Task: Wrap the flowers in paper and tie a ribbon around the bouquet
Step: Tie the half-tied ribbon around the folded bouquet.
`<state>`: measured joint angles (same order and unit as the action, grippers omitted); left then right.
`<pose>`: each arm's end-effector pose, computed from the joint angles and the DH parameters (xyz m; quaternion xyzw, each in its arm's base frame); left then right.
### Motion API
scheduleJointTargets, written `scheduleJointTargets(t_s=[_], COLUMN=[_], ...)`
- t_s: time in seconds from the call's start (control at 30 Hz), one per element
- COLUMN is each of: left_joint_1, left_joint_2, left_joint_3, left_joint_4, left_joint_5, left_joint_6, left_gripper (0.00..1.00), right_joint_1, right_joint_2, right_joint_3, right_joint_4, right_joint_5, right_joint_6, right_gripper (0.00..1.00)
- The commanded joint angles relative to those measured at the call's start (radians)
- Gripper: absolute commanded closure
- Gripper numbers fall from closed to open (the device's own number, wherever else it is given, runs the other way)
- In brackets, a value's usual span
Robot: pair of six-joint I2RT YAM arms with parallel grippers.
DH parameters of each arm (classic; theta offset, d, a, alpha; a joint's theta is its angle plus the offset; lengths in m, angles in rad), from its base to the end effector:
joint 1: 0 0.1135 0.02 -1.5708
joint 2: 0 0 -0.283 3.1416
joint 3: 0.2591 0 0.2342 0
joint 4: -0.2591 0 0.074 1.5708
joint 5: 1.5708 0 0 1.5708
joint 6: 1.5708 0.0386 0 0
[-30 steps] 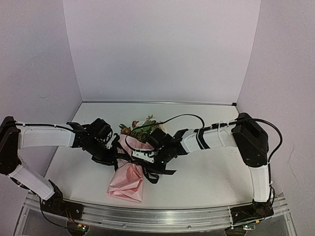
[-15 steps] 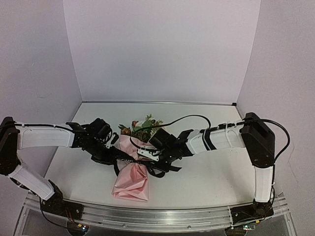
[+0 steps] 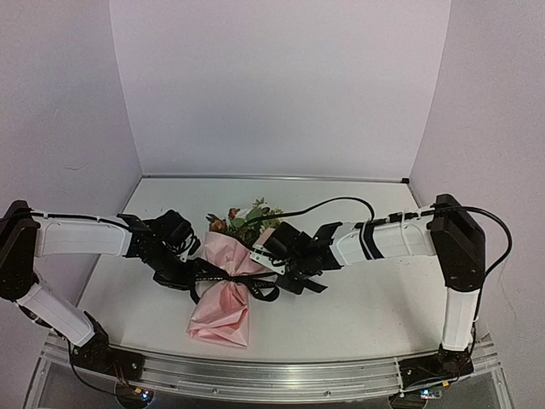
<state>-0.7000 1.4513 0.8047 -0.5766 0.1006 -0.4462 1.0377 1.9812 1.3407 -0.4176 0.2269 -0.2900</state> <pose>0.1821 -0.1585 0.2003 0.1331 0.9747 -0.1353 0.1183 0.2133 0.3444 0.1886 -0.5696 0.7747 -0.0099 0.2745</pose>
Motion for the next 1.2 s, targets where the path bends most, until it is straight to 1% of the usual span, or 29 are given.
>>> scheduleJointTargets(t_s=[0.0, 0.1, 0.3, 0.53, 0.67, 0.7, 0.83, 1.0, 1.07, 1.1, 1.17], left_joint_1=[0.011, 0.011, 0.004, -0.086, -0.123, -0.128, -0.13, -0.127, -0.127, -0.127, -0.126], left_joint_2=[0.014, 0.028, 0.085, 0.138, 0.174, 0.18, 0.171, 0.195, 0.21, 0.217, 0.219], left_joint_3=[0.033, 0.078, 0.256, 0.384, 0.38, 0.368, 0.313, 0.279, 0.273, 0.276, 0.295], left_joint_4=[-0.073, -0.106, -0.267, -0.409, -0.445, -0.446, -0.377, -0.315, -0.309, -0.314, -0.323], left_joint_5=[-0.045, -0.057, -0.178, -0.301, -0.326, -0.306, -0.22, -0.193, -0.207, -0.227, -0.267], left_joint_6=[0.013, 0.026, 0.119, 0.172, 0.178, 0.178, 0.171, 0.154, 0.15, 0.148, 0.149], left_gripper=[1.0, 1.0, 1.0, 1.0, 1.0, 1.0, 0.99, 1.0, 1.0, 0.99, 0.92], right_joint_1=[-0.018, -0.026, -0.032, -0.036, -0.04, -0.042, -0.055, -0.075, -0.081, -0.083, -0.089], right_joint_2=[-0.019, -0.02, -0.019, -0.019, -0.019, -0.018, -0.019, -0.024, -0.022, -0.022, -0.024], right_joint_3=[0.018, 0.02, 0.022, 0.017, 0.016, 0.016, 0.012, 0.009, 0.011, 0.011, 0.011], right_joint_4=[-0.07, -0.081, -0.094, -0.095, -0.094, -0.095, -0.096, -0.098, -0.099, -0.101, -0.104], right_joint_5=[0.077, 0.082, 0.075, 0.08, 0.084, 0.087, 0.093, 0.079, 0.08, 0.082, 0.076], right_joint_6=[0.048, 0.055, 0.061, 0.069, 0.075, 0.075, 0.082, 0.1, 0.102, 0.104, 0.11], right_gripper=[1.0, 1.0, 1.0, 1.0, 1.0, 1.0, 1.0, 1.0, 1.0, 1.0, 1.0])
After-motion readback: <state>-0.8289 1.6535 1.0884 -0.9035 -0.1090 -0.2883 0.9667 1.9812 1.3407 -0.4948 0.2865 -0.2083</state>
